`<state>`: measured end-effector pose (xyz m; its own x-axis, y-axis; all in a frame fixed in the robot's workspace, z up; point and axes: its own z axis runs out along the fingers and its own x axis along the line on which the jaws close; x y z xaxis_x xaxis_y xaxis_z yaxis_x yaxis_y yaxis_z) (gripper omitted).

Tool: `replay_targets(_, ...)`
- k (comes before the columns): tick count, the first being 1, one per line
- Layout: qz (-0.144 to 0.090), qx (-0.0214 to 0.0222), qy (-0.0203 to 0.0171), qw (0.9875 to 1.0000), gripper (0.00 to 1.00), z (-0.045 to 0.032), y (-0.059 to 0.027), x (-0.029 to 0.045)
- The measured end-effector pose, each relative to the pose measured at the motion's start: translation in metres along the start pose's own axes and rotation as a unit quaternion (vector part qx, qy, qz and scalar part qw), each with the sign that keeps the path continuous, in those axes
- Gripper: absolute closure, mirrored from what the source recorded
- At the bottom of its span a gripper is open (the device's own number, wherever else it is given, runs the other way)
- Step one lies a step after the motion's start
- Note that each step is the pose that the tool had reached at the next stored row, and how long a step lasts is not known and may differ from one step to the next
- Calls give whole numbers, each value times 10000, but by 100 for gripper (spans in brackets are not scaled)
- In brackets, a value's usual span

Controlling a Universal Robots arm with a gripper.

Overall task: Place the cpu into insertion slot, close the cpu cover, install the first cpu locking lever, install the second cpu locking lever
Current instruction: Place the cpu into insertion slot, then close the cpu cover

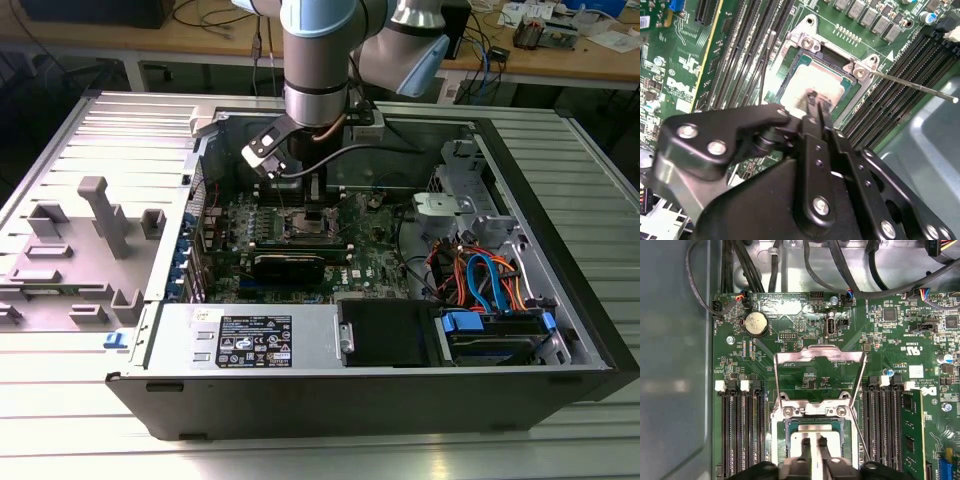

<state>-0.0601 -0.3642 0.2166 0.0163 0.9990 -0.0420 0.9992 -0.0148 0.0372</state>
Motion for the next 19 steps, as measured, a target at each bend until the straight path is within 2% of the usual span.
replay_targets(1, 0, 0, 0, 10000, 89, -4, 0, 0)
replay_targets(2, 0, 0, 0, 10000, 89, -7, 0, 0)
replay_targets(13, -1, 0, 0, 10000, 89, -14, 0, -1)
replay_targets(19, 0, 0, 0, 10000, 89, -58, 1, -3)
